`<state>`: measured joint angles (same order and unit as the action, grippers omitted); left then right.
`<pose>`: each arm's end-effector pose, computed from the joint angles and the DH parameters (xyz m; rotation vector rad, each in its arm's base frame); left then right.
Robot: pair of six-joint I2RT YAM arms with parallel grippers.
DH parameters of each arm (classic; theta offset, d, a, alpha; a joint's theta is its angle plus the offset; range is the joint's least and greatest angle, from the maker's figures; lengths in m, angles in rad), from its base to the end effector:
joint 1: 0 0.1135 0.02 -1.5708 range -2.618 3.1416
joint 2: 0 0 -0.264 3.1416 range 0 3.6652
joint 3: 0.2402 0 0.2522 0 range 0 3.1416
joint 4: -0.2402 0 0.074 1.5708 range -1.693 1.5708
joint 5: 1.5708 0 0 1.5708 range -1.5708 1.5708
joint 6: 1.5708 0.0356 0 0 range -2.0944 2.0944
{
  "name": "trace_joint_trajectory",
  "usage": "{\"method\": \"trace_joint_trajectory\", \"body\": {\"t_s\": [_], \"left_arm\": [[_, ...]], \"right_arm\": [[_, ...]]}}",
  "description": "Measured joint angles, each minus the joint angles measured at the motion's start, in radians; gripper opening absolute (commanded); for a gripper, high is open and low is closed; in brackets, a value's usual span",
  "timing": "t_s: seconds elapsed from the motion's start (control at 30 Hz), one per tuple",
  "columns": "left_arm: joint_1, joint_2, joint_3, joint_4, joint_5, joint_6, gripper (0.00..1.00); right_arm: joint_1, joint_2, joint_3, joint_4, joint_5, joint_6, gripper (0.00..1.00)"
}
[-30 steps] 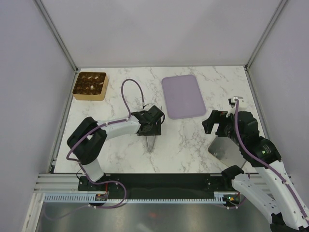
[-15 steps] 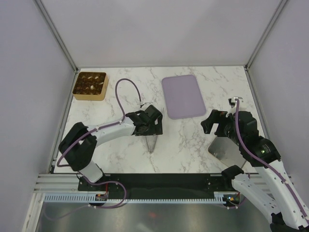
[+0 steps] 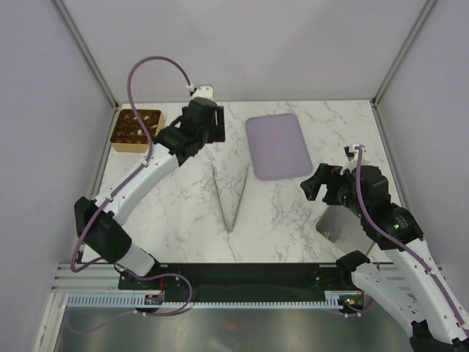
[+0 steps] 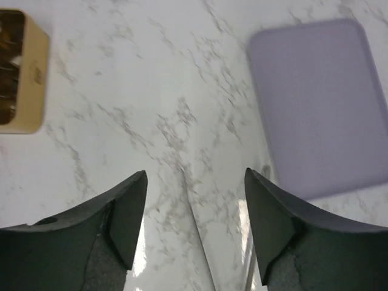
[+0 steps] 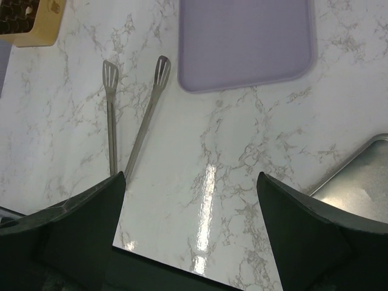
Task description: Pack the chocolate
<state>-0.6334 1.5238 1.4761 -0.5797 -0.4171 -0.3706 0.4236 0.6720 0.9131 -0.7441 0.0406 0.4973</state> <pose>0.2837 -0.1904 0.3629 0.0511 2.1394 -0.1275 0.1218 0.0533 0.3418 0.1033 2.1127 0.5171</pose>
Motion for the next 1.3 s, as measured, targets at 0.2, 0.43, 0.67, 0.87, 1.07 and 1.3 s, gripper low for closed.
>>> {"method": "trace_joint_trajectory", "body": {"t_s": [0.2, 0.43, 0.67, 0.87, 1.07, 1.3], "left_arm": [[0.280, 0.220, 0.219, 0.013, 0.005, 0.151, 0.52], [0.460, 0.407, 0.274, -0.002, 0.034, 0.215, 0.51], [0.539, 0.443, 0.275, -0.001, 0.060, 0.232, 0.51], [0.546, 0.449, 0.276, 0.006, 0.081, 0.235, 0.51], [0.583, 0.480, 0.285, 0.010, 0.111, 0.234, 0.50], [0.631, 0.519, 0.284, 0.008, 0.114, 0.234, 0.49]], "right_arm": [[0.000, 0.029, -0.002, 0.080, -0.046, 0.013, 0.98], [0.000, 0.120, -0.046, 0.180, -0.079, 0.016, 0.97], [-0.001, 0.236, -0.086, 0.229, 0.057, 0.057, 0.92], [-0.110, 0.504, -0.071, 0.235, 0.200, 0.117, 0.69], [-0.261, 0.610, -0.076, 0.229, 0.251, 0.148, 0.62], [-0.290, 0.599, -0.144, 0.221, 0.266, 0.189, 0.59]]}}
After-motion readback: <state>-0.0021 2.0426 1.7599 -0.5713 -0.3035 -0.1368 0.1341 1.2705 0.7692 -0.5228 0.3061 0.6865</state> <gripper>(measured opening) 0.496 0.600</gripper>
